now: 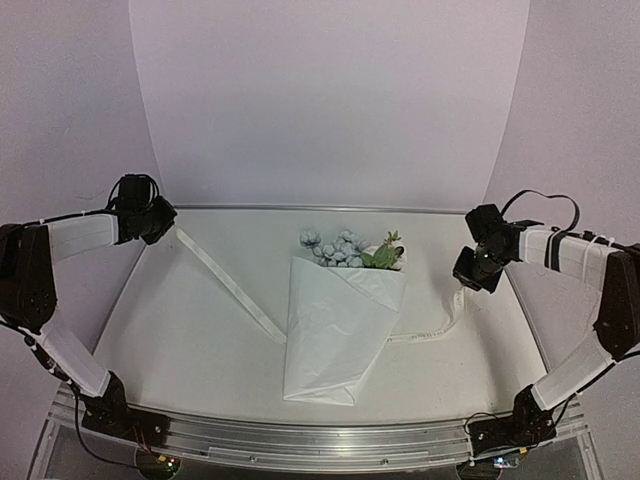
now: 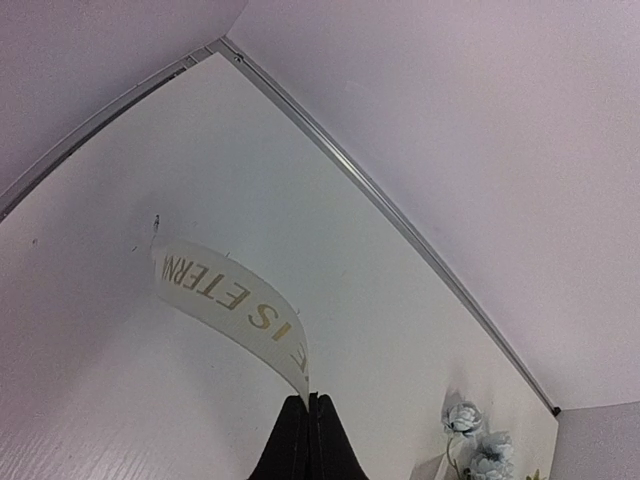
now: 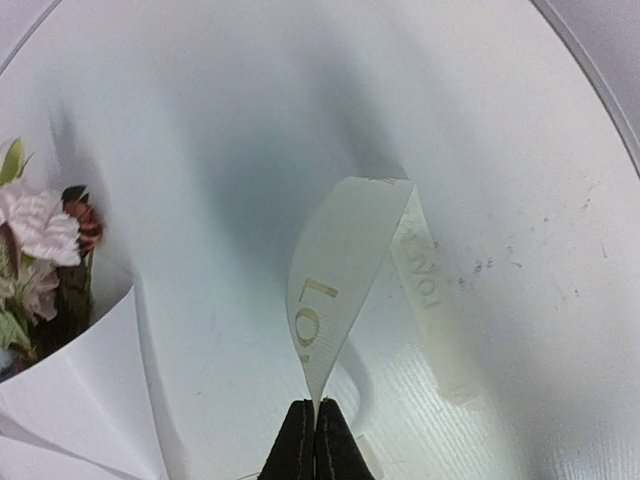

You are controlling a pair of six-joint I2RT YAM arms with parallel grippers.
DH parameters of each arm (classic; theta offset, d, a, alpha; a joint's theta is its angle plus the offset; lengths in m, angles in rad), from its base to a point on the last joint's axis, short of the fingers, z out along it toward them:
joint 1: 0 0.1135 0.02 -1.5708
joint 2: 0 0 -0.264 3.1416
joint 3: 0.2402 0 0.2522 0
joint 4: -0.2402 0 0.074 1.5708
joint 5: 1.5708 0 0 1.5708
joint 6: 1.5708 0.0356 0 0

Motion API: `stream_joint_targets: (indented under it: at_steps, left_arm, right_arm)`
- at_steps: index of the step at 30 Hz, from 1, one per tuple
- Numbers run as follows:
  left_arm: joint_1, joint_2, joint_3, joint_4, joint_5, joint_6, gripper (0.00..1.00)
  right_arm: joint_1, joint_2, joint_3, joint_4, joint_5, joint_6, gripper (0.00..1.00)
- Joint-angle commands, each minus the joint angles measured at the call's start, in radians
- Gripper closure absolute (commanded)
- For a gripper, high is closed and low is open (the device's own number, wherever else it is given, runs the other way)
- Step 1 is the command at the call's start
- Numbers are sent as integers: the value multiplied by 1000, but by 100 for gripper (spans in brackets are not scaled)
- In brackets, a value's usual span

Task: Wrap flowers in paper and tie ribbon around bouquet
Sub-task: Adjust the folded bouquet with the ribbon, then place the left side of the ribbon on the folded bouquet.

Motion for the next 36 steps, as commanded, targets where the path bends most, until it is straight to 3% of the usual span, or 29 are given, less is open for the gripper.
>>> stream_joint_targets:
  at_steps: [1, 11, 24, 36]
  left_arm:
    - [5, 33, 10, -2, -30, 0, 100]
    - [4, 49, -94, 11, -3, -60, 100]
    - [47, 90, -23, -134, -144, -81, 100]
    - [81, 154, 20, -104, -43, -78, 100]
  right_arm:
    - [-78, 9, 15, -32, 7, -2, 100]
    - [-204, 14, 4, -32, 1, 7, 100]
    - [-327, -11, 3, -63, -11, 0, 100]
    - [-383, -15, 10, -92, -21, -17, 100]
